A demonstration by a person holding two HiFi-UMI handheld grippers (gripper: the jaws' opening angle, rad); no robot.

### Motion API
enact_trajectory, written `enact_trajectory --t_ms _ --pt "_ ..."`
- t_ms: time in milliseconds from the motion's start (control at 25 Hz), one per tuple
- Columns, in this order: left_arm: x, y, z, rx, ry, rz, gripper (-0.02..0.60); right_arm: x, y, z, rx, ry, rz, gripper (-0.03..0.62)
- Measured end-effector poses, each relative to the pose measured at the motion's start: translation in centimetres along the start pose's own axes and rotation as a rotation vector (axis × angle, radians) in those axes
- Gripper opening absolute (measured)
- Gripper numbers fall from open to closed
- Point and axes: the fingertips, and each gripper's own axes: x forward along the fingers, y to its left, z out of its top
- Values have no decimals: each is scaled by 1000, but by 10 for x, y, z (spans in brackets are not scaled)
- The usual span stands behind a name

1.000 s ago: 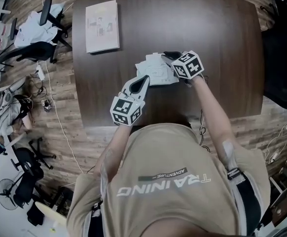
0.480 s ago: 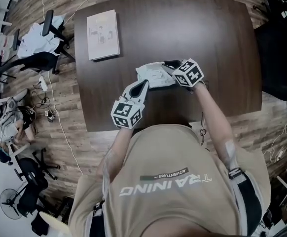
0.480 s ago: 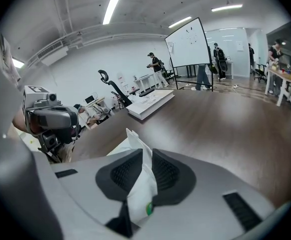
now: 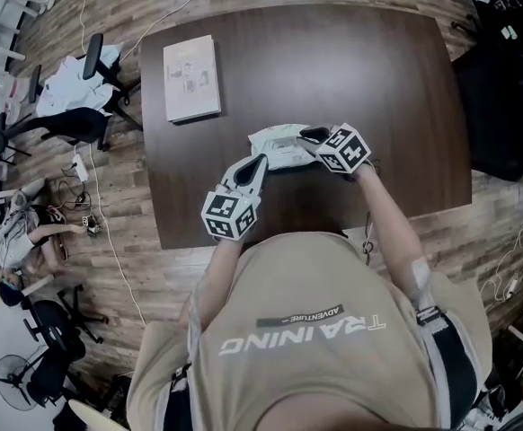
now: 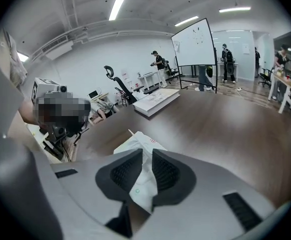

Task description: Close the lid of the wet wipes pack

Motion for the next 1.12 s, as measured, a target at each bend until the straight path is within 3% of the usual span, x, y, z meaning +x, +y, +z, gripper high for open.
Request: enact_trajectory --t_ms 400,680,880,1120 --pt "-12 -3 -1 -9 -16 3 11 -3 19 -20 1 46 6 61" --pt "-19 0 -5 -25 -23 10 11 -7 19 -11 -10 32 -20 61" --pt "-17 1 -3 -30 -28 4 11 -18 6 9 -6 -28 -82 61" --pt "-17 0 -3 -34 -28 2 11 -11 -10 28 100 -112 -99 61"
